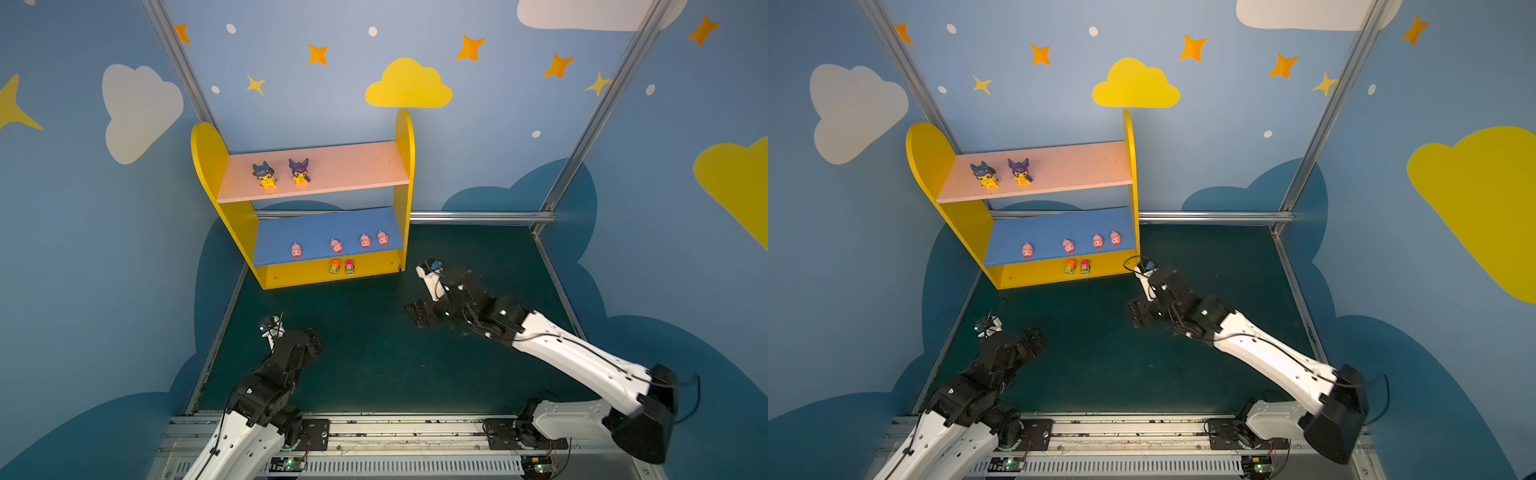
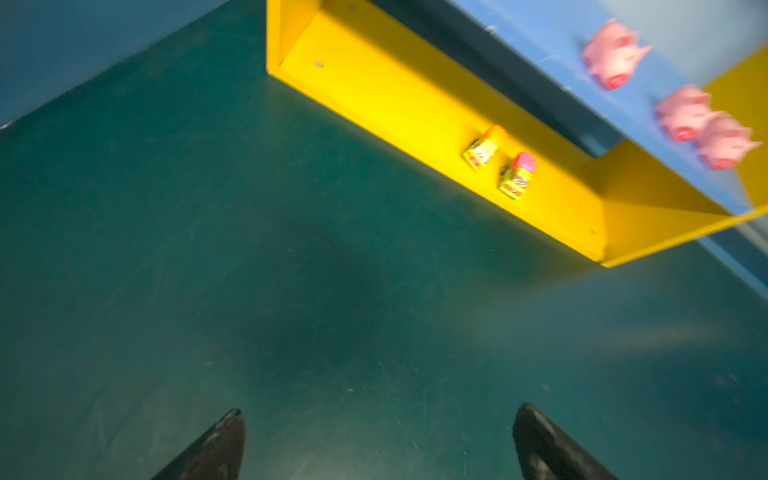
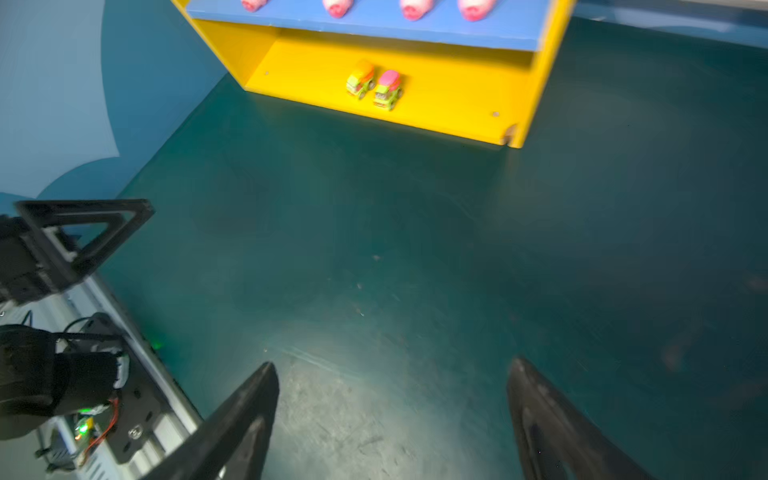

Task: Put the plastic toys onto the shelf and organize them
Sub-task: 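Withdraw the right gripper from the shelf back toward the table front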

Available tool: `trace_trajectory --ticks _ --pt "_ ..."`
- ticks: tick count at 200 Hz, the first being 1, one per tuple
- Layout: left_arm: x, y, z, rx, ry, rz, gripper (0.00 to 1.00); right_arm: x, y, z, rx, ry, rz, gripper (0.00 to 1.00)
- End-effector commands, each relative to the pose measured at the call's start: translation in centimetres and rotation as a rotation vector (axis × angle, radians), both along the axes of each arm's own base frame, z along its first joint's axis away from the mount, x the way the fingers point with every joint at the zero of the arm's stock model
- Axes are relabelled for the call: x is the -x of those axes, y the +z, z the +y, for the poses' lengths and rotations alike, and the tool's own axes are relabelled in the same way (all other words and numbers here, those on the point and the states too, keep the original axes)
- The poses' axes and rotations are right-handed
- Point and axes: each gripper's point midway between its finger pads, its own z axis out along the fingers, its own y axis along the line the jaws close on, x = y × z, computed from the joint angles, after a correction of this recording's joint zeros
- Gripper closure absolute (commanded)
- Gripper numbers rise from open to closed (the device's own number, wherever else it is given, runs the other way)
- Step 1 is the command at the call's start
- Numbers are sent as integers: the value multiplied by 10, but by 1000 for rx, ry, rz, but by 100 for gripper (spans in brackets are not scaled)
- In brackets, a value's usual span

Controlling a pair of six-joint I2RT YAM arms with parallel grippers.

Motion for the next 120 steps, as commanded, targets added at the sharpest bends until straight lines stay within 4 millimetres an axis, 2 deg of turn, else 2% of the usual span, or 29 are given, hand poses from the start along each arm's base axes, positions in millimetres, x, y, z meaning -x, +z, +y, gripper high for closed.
trace_trajectory --ticks 1,25,43,85,120 --pt "7 3 17 -64 59 -4 0 2 -33 -40 50 -137 25 15" --pt "-2 11 18 -143 66 17 0 8 -52 -63 52 -178 56 15" --pt "-18 16 13 -190 54 10 0 8 -60 -76 63 -211 66 15" --pt "-56 36 14 -358 71 -117 0 -7 -74 -116 133 -370 66 14" --pt "-80 18 26 -348 81 -153 0 -30 -80 -157 213 -534 19 14"
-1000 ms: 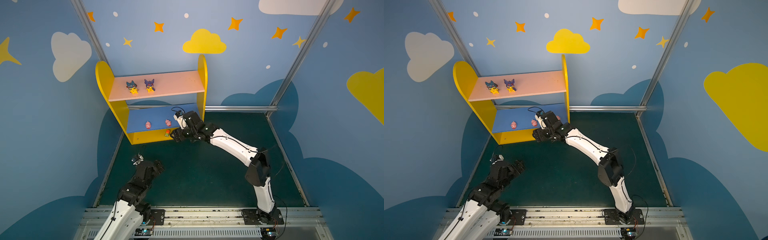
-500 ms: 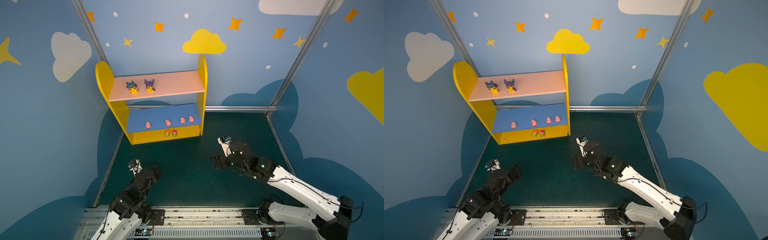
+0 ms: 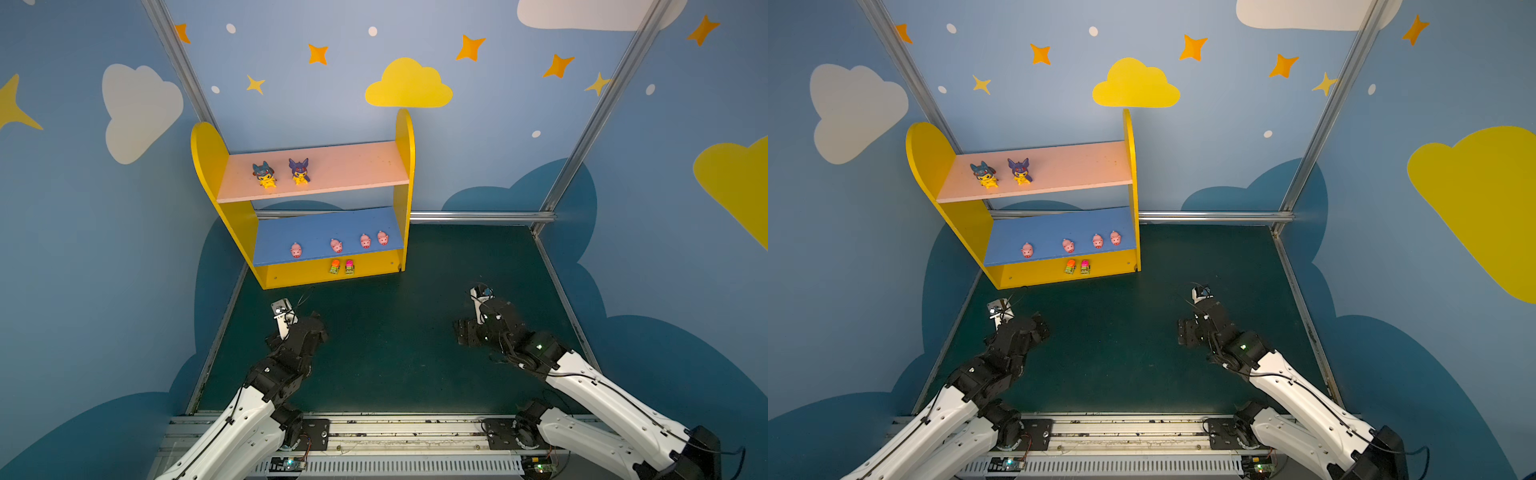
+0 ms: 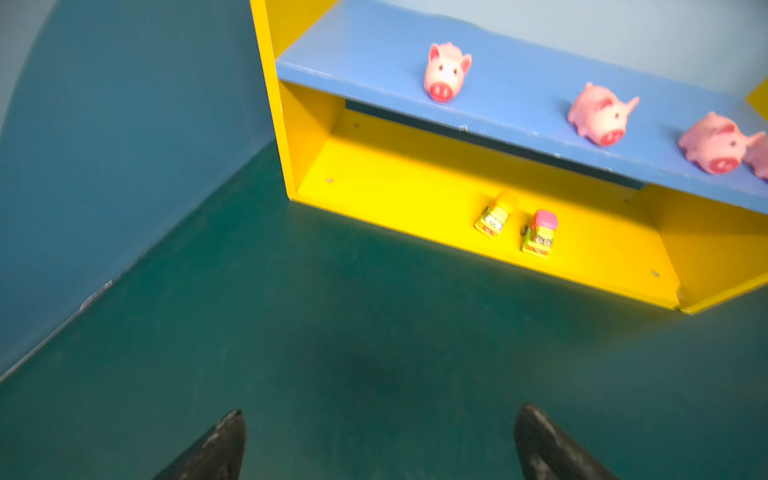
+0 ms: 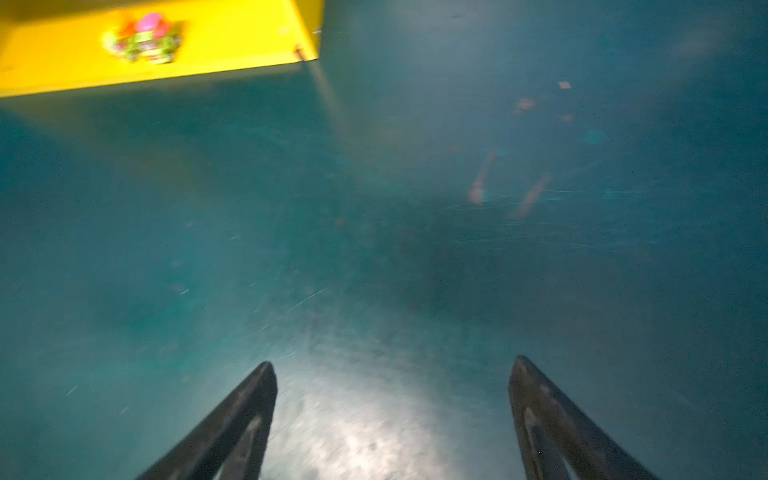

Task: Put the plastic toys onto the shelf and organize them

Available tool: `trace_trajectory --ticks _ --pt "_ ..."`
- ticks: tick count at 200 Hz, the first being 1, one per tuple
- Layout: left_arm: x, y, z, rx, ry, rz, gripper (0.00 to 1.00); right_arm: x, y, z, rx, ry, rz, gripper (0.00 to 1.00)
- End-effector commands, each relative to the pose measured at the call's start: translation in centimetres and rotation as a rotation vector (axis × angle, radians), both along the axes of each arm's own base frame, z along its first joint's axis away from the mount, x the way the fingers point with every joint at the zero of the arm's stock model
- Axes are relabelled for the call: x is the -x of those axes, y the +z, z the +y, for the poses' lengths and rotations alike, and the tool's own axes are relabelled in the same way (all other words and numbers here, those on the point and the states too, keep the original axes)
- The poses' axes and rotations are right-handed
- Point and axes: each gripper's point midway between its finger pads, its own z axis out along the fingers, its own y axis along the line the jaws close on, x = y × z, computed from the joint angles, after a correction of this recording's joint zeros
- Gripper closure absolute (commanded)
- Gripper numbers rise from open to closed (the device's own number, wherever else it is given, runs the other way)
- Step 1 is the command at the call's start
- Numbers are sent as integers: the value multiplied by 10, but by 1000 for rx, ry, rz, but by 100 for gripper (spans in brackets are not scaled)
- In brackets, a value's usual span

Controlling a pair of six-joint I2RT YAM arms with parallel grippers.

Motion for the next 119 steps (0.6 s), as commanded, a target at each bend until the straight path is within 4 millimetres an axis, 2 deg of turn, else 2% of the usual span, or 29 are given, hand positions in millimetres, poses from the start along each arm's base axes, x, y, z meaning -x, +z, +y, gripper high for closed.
trace_trajectory --ticks 1,16,19,31,51,61,80,96,119 --pt "-22 5 8 -29 -4 -90 0 -13 -4 -30 82 -113 -30 14" --pt "-29 5 18 -17 23 -95 0 -22 -7 -42 106 -144 -28 14" --pt "-31 6 20 -21 26 -98 0 -21 -17 -46 119 -148 -9 14" --pt "-39 7 25 -48 26 -109 0 -26 -23 -53 125 -156 3 14" --pt "-53 -2 35 -74 32 -102 0 -37 -30 -60 169 -148 -40 14" --pt "-58 -9 43 -57 55 -103 0 -42 -30 -62 182 -140 -79 13" --pt "-73 -24 47 -49 43 -67 0 -53 -21 -67 195 -147 -163 13" --pt "-87 -32 43 -81 6 -58 0 -62 -12 -73 217 -130 -263 13" --pt "-101 -44 40 -94 -23 -35 0 -73 -4 -85 159 -131 -423 13"
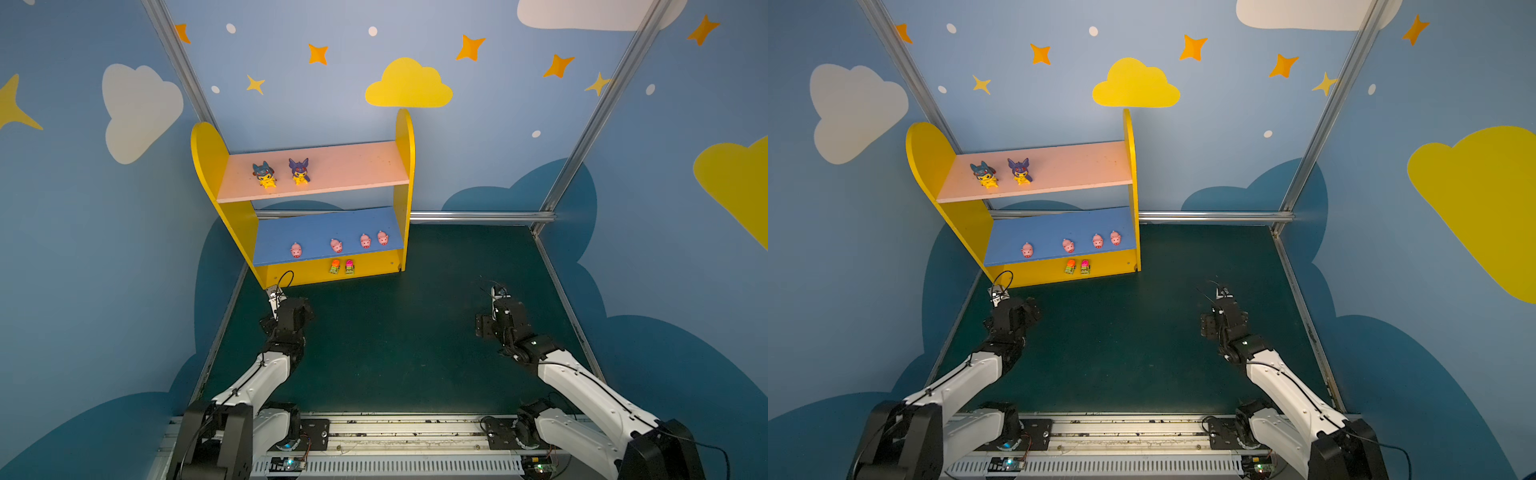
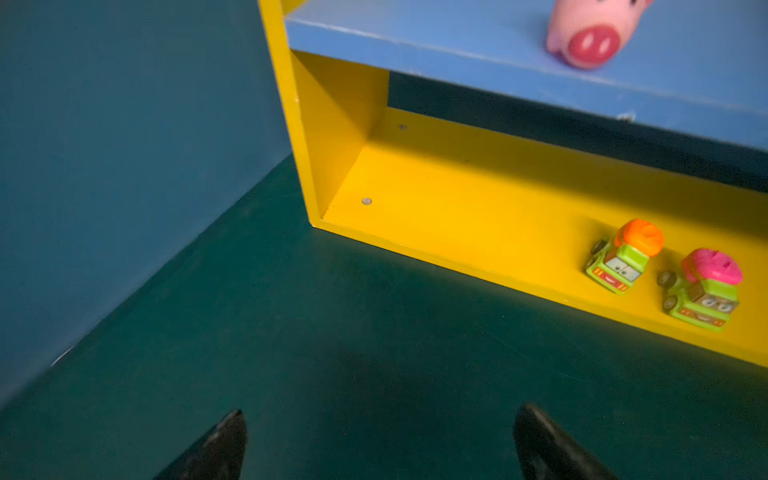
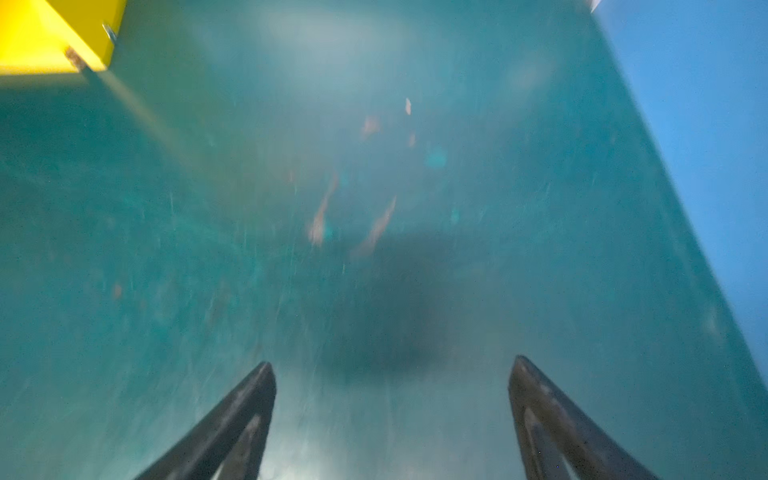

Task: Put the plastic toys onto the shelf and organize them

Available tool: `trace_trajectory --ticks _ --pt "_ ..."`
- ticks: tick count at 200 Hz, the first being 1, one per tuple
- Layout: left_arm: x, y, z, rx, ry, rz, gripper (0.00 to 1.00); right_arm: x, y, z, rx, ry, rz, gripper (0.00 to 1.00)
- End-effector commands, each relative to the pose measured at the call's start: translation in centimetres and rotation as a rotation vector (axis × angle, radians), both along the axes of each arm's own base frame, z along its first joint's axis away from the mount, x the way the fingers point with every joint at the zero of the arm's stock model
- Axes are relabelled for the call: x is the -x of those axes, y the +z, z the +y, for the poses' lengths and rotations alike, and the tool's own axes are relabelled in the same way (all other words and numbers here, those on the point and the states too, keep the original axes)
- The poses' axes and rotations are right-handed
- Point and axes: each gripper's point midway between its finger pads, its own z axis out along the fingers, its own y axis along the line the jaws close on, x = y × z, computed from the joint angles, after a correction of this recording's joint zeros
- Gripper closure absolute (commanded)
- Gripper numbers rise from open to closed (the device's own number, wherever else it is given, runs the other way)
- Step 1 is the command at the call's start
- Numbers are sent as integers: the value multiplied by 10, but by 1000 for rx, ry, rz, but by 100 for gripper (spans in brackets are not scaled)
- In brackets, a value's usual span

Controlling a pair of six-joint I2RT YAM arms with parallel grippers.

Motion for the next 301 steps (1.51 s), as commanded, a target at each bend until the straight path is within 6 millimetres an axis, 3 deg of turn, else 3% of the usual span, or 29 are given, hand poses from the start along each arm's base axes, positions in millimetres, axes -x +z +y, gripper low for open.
trace_trajectory --ticks 1,18,36,66,91,104,124,132,145,161,174,301 --pt "-26 18 -8 -20 -69 -79 0 -24 35 -7 -8 36 -257 13" --pt "-31 21 -7 -29 -69 -102 0 -30 32 -29 -25 -28 -270 13" --pt "-34 23 -4 -19 -79 -142 0 -38 29 -38 -65 -45 -296 13" --pt "-40 19 1 -21 -77 -173 0 -61 14 -41 -59 -35 -292 13" --pt "-47 4 -3 -14 -109 -138 0 -78 -1 -44 -82 -37 -262 13" --pt "-52 -4 -5 -12 -119 -123 0 -87 2 -39 -105 3 -278 13" --pt "-57 -10 -8 3 -146 -100 0 -92 -23 -32 -130 52 -270 13" --pt "-58 -9 -8 10 -155 -91 0 -99 -20 -30 -131 68 -321 13" --pt "-59 -9 -7 13 -153 -98 0 -97 -27 -30 -148 79 -206 13" --pt "-59 -9 -8 14 -155 -95 0 -100 -22 -32 -153 72 -284 13" --pt "-59 -9 -7 14 -154 -95 0 -98 -27 -31 -151 75 -215 13" --pt "-58 -9 -8 10 -156 -94 0 -98 -26 -29 -151 82 -234 13"
